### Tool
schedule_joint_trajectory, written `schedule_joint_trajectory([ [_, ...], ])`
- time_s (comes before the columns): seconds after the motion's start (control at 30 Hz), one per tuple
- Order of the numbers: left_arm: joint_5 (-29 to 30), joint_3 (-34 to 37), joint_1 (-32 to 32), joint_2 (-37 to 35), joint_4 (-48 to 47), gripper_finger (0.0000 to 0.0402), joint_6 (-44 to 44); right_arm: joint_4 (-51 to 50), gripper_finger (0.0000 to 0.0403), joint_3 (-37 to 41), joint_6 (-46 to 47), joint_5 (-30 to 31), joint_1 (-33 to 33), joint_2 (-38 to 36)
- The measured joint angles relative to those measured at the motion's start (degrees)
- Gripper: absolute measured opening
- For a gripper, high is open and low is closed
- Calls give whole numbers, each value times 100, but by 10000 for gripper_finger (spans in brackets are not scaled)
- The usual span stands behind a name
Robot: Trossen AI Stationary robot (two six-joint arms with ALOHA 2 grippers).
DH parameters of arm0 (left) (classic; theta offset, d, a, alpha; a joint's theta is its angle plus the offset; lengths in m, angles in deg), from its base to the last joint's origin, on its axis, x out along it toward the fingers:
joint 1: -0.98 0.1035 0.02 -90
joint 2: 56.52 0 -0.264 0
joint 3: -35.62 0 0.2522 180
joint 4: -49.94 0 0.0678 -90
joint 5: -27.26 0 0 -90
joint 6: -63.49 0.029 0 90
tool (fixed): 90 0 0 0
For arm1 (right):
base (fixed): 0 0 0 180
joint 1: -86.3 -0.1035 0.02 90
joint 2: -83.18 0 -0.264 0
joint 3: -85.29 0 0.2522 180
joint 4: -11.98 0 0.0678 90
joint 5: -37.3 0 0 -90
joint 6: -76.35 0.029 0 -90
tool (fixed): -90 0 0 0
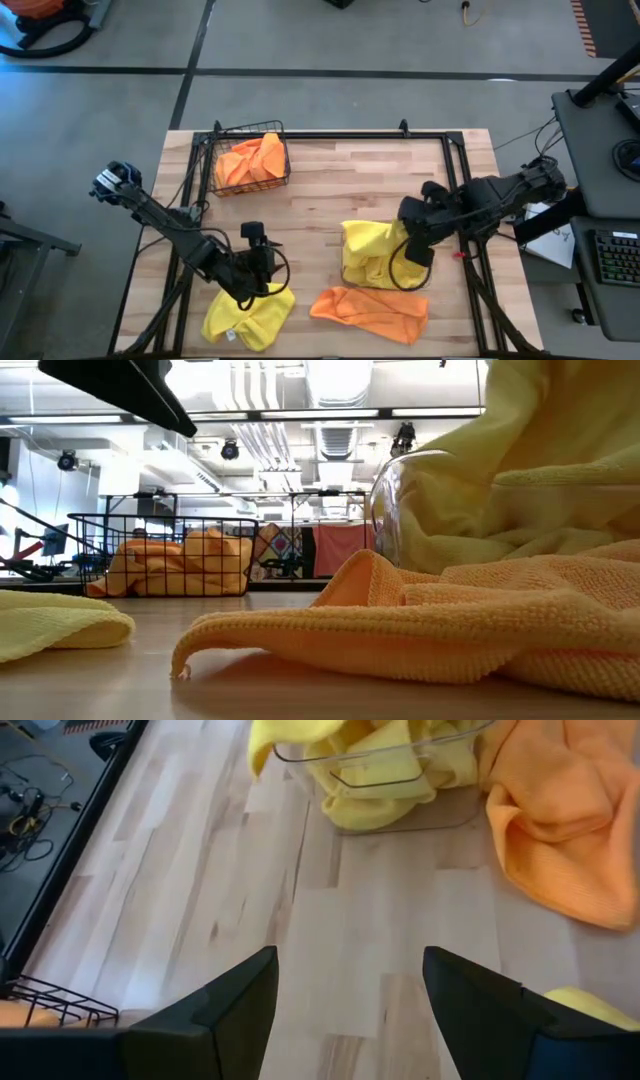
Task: Sort microfiber towel by color & place in baskets
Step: Put the yellow towel into the transparent bin
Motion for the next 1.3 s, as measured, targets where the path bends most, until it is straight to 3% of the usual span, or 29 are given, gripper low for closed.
schedule_joint_trajectory([
  [0.2, -2, 0, 25, -2, 1, 233, 44, 502, 9, 397, -81, 697, 27, -118],
  [0.4, -175, 124, 55, 37, 379, 233, 498, 2123, 9, 1262, -935, 886, 25, -93],
  [0.53, -846, 681, 53, -12, 1827, 233, 1405, 3427, 9, 2011, -1445, 869, 27, -91],
  [0.83, -1353, 2199, 163, -628, 4986, 233, 2438, 5742, 9, 3445, -1754, 864, 87, -87],
  [1.1, -1067, 3190, 351, -1020, 6928, 233, 2568, 7433, 9, 4520, -1878, 889, 184, -78],
  [1.3, -620, 3483, 350, -1067, 7498, 233, 2549, 7565, 9, 5012, -1468, 892, 205, -76],
])
